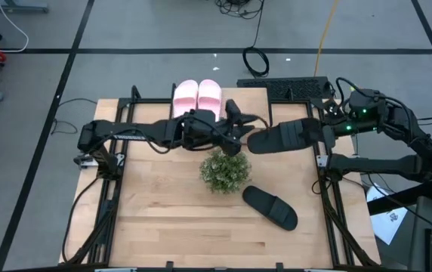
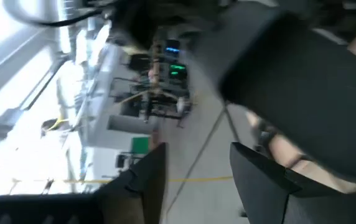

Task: Pick and place slides into the shelf
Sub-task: Put the top black slipper on the shelf

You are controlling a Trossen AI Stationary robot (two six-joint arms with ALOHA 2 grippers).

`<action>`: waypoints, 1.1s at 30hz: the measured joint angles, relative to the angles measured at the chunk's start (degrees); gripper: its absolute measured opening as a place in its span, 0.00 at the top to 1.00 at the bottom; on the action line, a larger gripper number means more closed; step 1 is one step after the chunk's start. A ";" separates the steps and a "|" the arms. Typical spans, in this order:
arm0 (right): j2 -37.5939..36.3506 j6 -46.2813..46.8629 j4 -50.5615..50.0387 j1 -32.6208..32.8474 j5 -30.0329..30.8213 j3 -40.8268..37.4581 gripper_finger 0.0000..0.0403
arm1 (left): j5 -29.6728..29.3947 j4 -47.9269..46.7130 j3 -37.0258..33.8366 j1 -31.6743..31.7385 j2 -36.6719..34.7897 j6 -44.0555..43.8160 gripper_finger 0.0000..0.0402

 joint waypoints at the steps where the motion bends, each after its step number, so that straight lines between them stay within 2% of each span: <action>1: 0.14 -0.02 0.78 0.00 -0.12 0.00 1.00 | 0.08 0.51 -0.06 -0.30 0.38 0.25 0.56; 8: 2.38 -0.72 8.58 -0.02 -2.47 -0.02 1.00 | 0.43 6.06 0.08 -1.50 1.80 2.91 0.56; 21: 8.34 -0.09 16.77 -0.07 -8.76 -0.04 1.00 | -2.47 5.00 0.05 -1.53 1.91 4.56 0.56; 33: 9.45 0.96 20.84 -0.07 -9.08 -0.04 1.00 | -3.11 4.20 0.03 -1.49 1.82 4.45 0.56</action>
